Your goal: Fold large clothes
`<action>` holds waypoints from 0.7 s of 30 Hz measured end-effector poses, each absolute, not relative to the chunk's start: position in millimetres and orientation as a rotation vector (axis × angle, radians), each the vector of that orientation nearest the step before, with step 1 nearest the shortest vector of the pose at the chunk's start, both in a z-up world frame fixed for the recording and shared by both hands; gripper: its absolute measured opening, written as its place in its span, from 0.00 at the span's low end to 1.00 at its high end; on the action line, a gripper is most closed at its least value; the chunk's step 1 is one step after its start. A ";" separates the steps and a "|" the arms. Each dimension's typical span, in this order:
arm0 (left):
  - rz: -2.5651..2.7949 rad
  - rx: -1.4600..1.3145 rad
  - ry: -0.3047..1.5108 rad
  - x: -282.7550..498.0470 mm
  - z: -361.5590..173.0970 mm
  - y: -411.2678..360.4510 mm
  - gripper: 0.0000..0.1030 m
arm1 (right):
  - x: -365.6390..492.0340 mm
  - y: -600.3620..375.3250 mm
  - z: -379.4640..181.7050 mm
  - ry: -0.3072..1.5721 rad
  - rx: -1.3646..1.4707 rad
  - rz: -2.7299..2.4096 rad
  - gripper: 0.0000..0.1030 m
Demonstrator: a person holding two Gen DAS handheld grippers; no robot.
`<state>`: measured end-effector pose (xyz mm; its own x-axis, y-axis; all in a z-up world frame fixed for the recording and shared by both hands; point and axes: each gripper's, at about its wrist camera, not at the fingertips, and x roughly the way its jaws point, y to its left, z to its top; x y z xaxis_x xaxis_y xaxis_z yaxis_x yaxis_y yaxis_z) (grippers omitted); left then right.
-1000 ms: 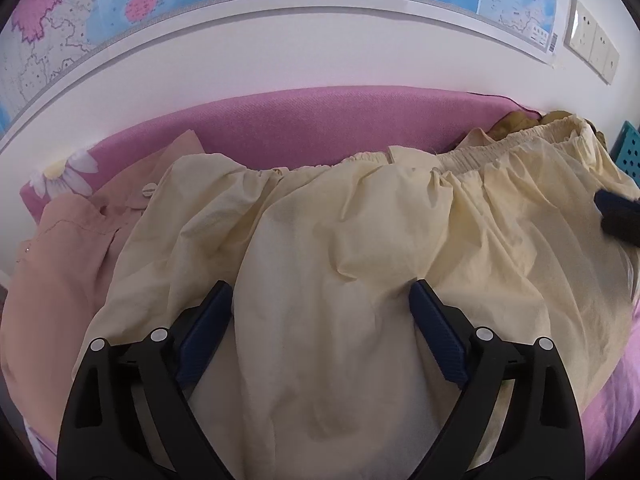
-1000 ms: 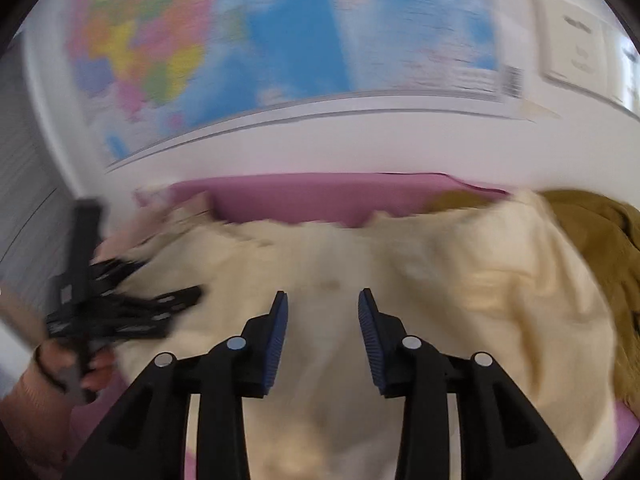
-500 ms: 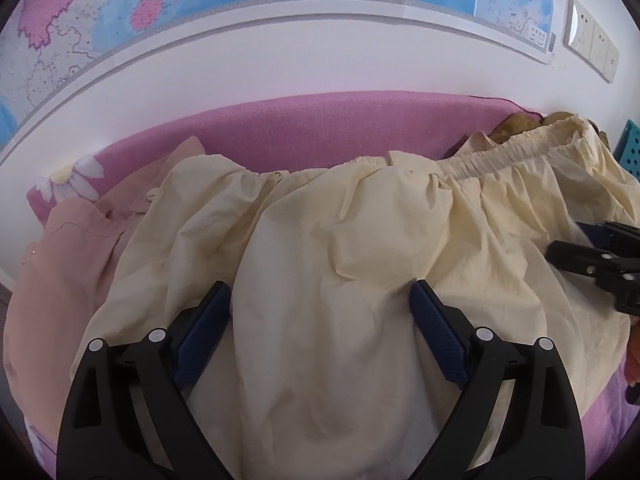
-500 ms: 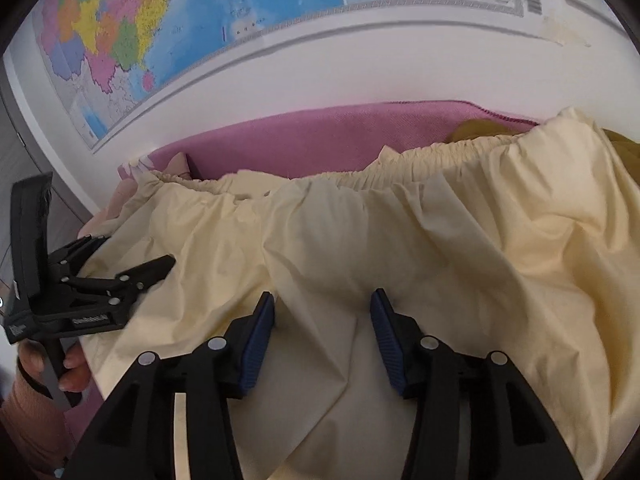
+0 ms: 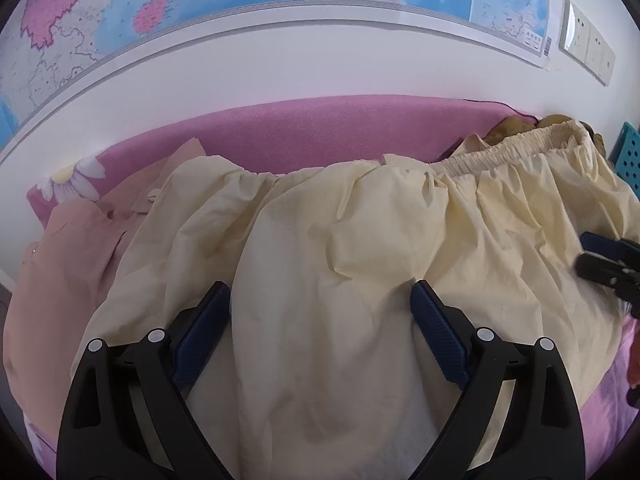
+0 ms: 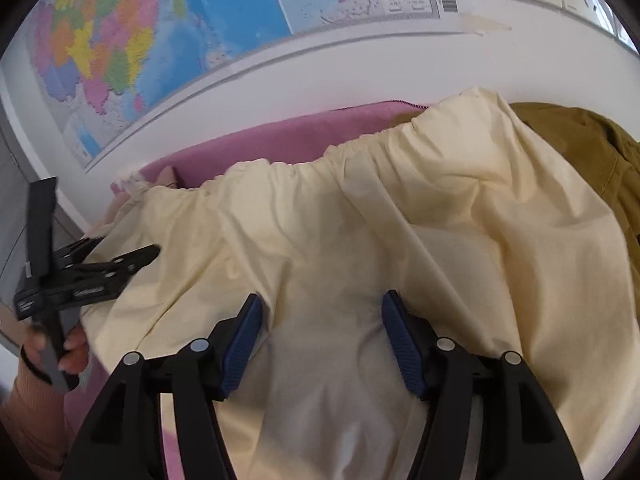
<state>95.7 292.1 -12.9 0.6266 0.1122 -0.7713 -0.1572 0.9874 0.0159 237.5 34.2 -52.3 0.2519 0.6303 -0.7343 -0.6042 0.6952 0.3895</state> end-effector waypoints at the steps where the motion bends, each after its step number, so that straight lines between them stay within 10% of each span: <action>1: 0.155 -0.060 0.883 95.6 -11.7 292.1 0.87 | 237.3 36.3 -52.8 1.012 0.026 0.831 0.62; 21: 0.185 -0.172 0.745 -32.5 23.4 327.5 0.91 | 203.5 -29.4 -14.7 0.971 0.119 0.835 0.68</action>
